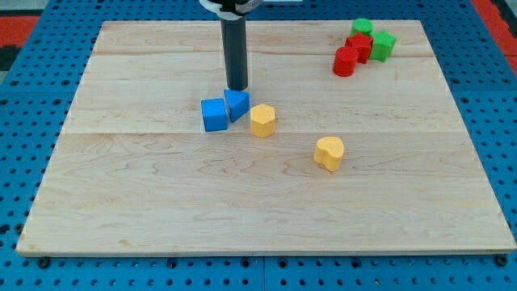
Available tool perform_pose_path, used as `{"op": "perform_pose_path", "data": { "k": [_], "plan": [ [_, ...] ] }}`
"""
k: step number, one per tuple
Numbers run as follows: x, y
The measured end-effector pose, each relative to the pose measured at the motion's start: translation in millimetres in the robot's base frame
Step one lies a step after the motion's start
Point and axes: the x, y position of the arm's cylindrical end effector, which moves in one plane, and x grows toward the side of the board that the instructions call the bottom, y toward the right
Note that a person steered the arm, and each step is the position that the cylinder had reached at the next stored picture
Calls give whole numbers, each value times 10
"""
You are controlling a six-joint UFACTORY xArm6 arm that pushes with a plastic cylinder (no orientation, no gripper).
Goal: Move the yellow heart to the blue cube
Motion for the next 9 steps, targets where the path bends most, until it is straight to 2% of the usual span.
{"op": "perform_pose_path", "data": {
  "k": [1,2,3,4,6,7,8,9],
  "plan": [
    [-1,839],
    [326,1752],
    [997,2380],
    [1596,2216],
    [926,775],
    [1011,1609],
    [1405,1446],
    [1399,854]
  ]
}}
